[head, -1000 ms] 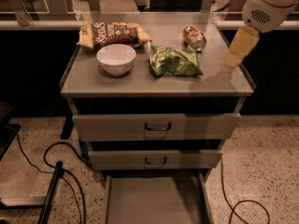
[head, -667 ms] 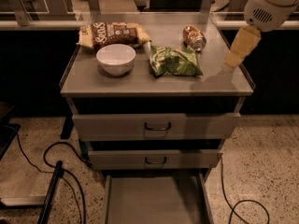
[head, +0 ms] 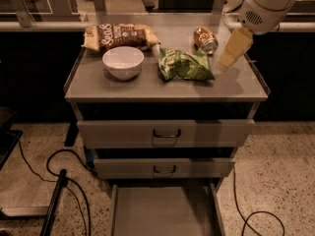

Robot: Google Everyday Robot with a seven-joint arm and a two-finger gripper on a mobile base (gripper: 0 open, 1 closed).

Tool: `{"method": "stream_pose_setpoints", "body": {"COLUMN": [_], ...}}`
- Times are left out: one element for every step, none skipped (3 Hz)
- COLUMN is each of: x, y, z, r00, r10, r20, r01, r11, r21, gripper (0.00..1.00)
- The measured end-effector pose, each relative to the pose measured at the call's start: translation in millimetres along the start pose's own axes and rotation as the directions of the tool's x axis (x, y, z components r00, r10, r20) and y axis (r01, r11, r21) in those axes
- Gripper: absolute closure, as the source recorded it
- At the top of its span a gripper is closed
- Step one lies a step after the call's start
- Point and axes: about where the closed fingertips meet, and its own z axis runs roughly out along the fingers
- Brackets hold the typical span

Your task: Place orange can into bottom drawer

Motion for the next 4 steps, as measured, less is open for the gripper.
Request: {"method": "stream_pose_setpoints", "body": {"x": [-29.8,-29.9,-43.0,-63.4], "y": [-2.8,-2.8,-19.1,-43.9], "z": [-4.5,-4.4,13.0,31.6], "r00": [0.998,0.998,0.993,0.981], "r10": [0.04,0.04,0.108,0.191], "r20": [0.039,0.039,0.046,0.047], "r01": [-0.042,-0.042,-0.11,-0.194], "r11": [0.9981,0.9981,0.9922,0.9774], "r21": [0.045,0.045,0.058,0.084], "gripper": [0.0,0.0,0.0,0.0]}}
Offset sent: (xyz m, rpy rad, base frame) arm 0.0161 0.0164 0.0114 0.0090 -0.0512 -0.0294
